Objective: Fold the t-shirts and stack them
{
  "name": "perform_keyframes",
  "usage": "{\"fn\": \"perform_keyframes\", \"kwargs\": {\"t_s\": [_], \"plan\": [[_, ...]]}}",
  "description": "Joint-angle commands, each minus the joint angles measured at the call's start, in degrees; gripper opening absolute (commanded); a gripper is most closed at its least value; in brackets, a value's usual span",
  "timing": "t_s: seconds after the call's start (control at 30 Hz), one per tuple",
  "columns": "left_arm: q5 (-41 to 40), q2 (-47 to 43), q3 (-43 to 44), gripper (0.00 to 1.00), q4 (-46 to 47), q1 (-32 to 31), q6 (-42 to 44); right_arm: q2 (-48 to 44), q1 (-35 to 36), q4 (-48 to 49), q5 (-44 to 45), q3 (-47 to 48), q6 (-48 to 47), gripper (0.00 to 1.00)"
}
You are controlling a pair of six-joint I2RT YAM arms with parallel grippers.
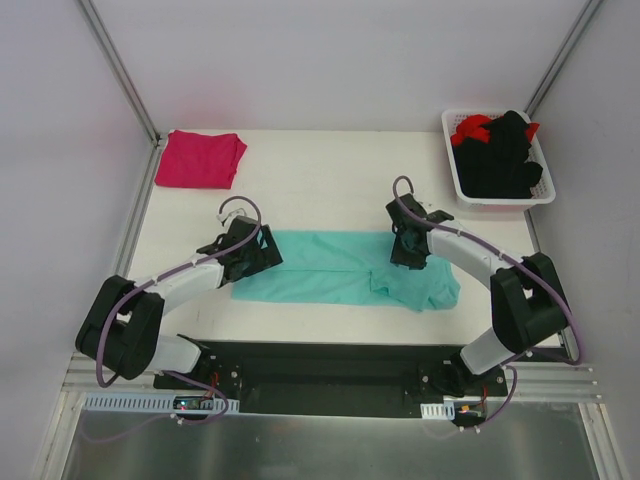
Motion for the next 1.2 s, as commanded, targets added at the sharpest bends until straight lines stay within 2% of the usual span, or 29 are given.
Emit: {"fn": "perform_keyframes", "kwargs": {"t_s": [0.0,0.33,0.6,0.8,1.17], "plan": [[3.2,-0.5,-3.6,0.99,-8.4,-1.9,-4.1,0.3,-0.3,-2.7,-0.6,2.9,-1.3,0.38],[1.1,-5.2,-3.1,0.99,-12.9,-4.5,-5.4,1.7,-3.5,-1.6,-3.6,2.0,-0.3,0.39],[0.6,-7.2,-2.9,0.99,-14.7,-4.6,-5.4,0.4,-9.7,-0.8,-0.6,2.3,4.0,0.39],[0.7,-6.7,-2.4,0.99,-14.8,-4.7,-5.6,5.4,-12.0,-1.1,0.8,4.5,5.1,0.39],[0.7,-9.1,-2.5,0.99,-16.5,-5.3,-6.1,16.9,-15.4,-1.3,-5.0,13.4,1.5,0.38]]}}
